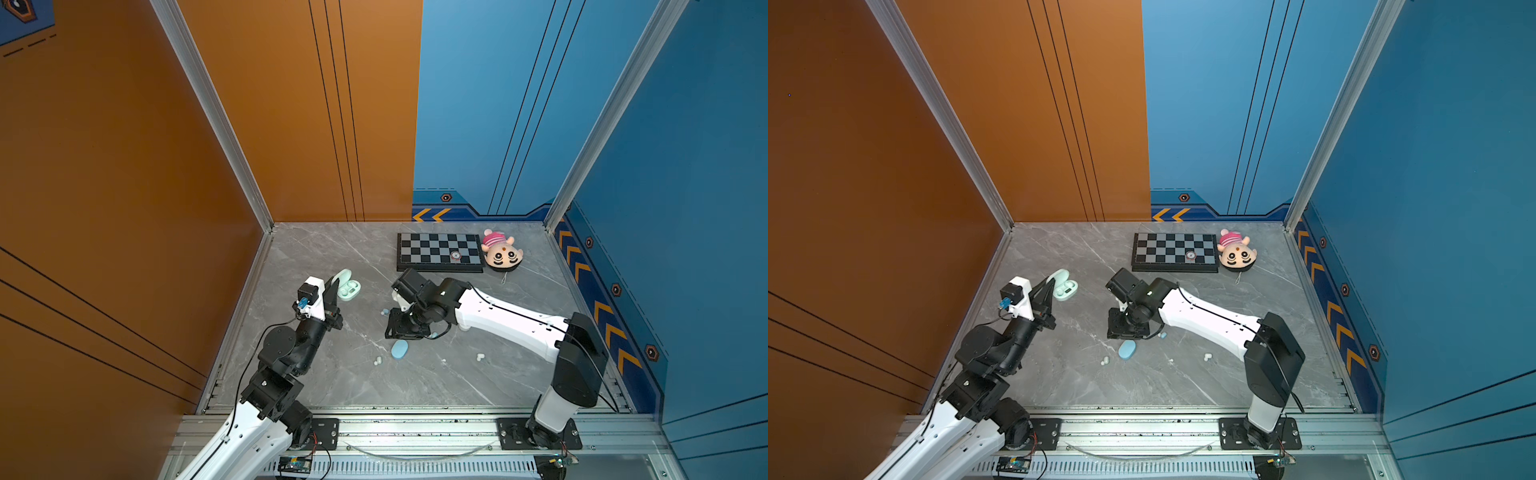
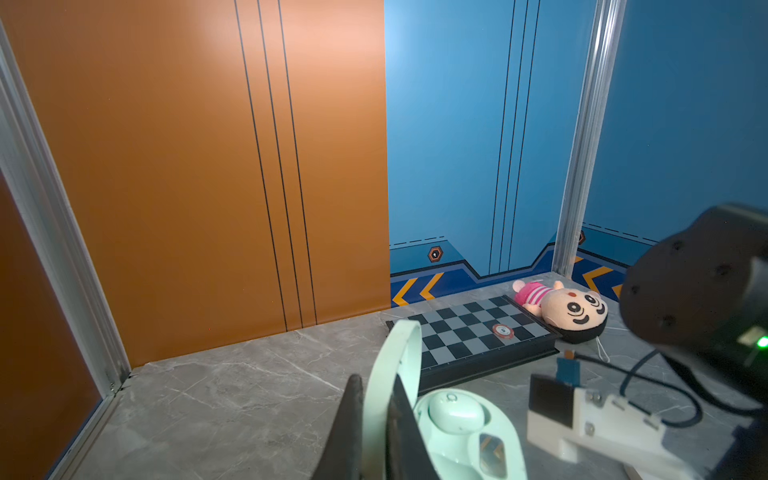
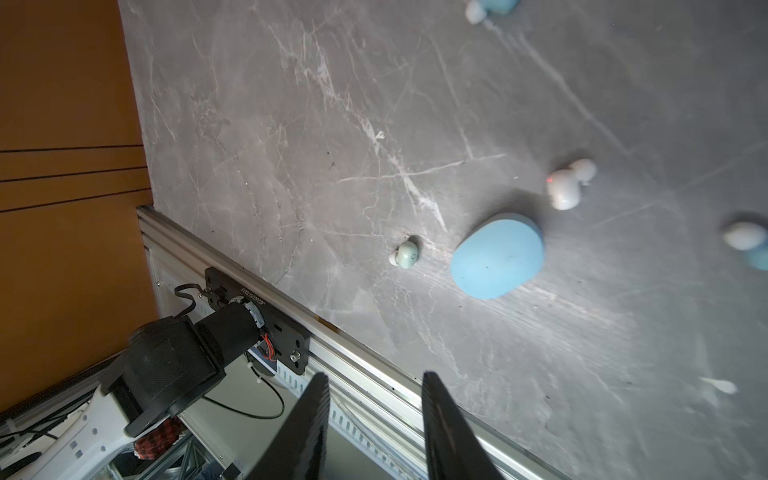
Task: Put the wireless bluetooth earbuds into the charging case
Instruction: 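Move the right gripper to the second pale green earbud and grasp it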
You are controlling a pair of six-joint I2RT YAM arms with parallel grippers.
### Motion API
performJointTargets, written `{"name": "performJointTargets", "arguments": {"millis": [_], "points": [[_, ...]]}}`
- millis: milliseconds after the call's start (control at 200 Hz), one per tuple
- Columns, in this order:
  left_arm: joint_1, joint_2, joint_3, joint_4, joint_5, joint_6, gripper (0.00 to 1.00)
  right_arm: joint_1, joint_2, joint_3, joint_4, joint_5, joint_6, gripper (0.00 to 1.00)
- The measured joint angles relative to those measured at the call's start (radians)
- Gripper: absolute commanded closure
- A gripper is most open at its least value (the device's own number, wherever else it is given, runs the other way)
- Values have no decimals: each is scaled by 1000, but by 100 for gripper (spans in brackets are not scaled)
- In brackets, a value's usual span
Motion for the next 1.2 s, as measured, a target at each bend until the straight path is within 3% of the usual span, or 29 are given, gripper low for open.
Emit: {"name": "performJointTargets", "arguments": {"millis": [165,491,1201], "points": [[11,-77,0,-78,-15,-3,100,50,95,-3,103,-15,69,61],[18,-87,-5,-159,-14,-12,100,56,231,-5,159,-16,118,63],[35,-78,-5,-173,-10,-15,100,68,327,40,132,-33,131,74]]}}
